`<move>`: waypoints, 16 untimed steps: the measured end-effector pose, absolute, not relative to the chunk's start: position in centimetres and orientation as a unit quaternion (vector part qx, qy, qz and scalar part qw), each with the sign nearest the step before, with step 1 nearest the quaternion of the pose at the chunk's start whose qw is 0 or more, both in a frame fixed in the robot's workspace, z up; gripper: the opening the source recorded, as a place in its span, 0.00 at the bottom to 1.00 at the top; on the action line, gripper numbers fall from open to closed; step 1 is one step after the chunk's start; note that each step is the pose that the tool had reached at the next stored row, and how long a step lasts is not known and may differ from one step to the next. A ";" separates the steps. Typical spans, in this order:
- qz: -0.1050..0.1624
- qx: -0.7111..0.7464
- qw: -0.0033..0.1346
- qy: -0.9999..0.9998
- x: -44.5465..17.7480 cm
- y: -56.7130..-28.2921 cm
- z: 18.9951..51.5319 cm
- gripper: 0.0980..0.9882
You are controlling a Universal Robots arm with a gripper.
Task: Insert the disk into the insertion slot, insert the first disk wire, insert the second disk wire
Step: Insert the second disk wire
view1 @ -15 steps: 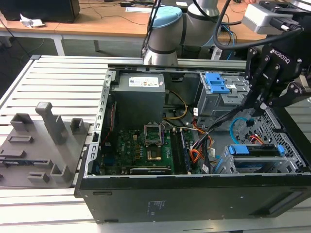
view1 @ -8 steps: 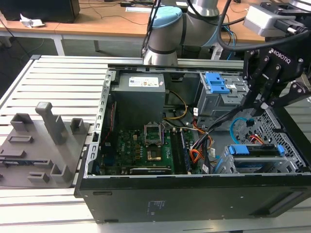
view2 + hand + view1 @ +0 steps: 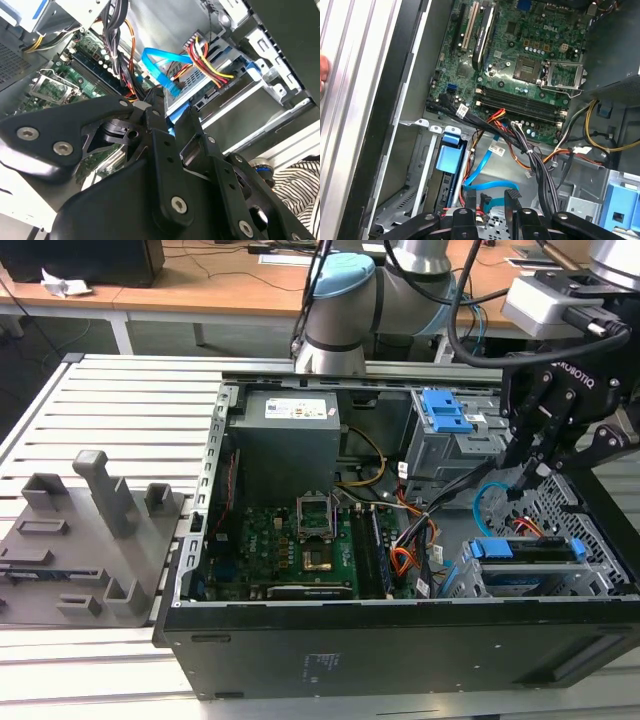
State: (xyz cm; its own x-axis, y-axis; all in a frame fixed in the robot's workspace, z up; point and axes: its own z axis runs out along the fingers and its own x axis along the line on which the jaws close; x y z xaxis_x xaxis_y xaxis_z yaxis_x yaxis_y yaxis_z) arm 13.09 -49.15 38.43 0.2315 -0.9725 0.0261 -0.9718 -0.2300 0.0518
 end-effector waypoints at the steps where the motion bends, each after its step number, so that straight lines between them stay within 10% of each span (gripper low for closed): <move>1: -0.006 0.784 0.029 -0.620 13.2 -49.1 38.3 0.30; 16: -0.002 0.784 0.033 -0.620 13.2 -49.2 36.8 0.30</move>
